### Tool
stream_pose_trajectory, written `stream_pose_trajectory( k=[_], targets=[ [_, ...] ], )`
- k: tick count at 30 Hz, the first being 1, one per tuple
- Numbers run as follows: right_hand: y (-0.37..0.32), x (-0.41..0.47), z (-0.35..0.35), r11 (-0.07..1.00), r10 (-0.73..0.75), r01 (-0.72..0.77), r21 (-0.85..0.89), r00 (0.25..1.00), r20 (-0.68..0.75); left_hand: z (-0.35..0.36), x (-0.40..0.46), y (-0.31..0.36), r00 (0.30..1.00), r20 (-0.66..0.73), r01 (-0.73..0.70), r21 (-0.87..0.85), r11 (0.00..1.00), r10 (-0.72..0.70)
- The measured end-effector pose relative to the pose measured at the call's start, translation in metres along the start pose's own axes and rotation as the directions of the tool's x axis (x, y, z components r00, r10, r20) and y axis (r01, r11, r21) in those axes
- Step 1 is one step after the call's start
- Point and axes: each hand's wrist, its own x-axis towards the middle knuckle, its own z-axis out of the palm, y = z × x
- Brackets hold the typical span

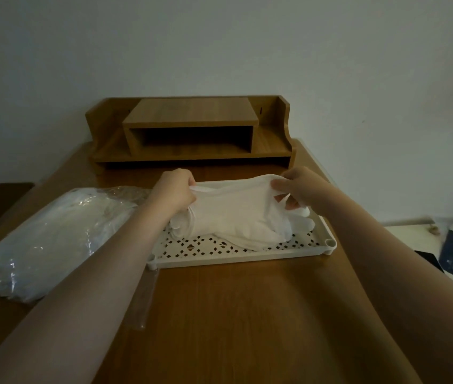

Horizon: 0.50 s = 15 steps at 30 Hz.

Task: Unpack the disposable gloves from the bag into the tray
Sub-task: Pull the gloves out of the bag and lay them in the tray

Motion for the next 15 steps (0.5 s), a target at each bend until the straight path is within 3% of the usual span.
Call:
stream_pose_trajectory(
  k=[6,9,11,13,15],
  targets=[
    [0.001,0.022,0.010,0.953,-0.069,0.030,-0.300,0.990,-0.122,0.012,0.015,0.000,0.994,-0.093,-0.041,0.193,0.980,0.060],
    [-0.001,0.012,0.017,0.842,-0.260,0.121,-0.526,0.945,-0.200,0.014,0.009,0.005,0.941,-0.247,-0.121,0.389,0.913,0.230],
    [-0.005,-0.001,0.027,0.728,-0.389,0.222,-0.648,0.913,-0.124,0.017,-0.002,0.018,0.871,-0.307,-0.235,0.425,0.874,0.383],
    [-0.007,-0.008,0.043,0.644,-0.420,0.302,-0.703,0.907,0.005,0.029,-0.017,0.037,0.876,-0.223,-0.357,0.297,0.885,0.428],
    [-0.005,-0.008,0.056,0.642,-0.373,0.293,-0.709,0.927,0.045,0.045,-0.025,0.050,0.927,-0.012,-0.371,0.121,0.921,0.375]
  ],
)
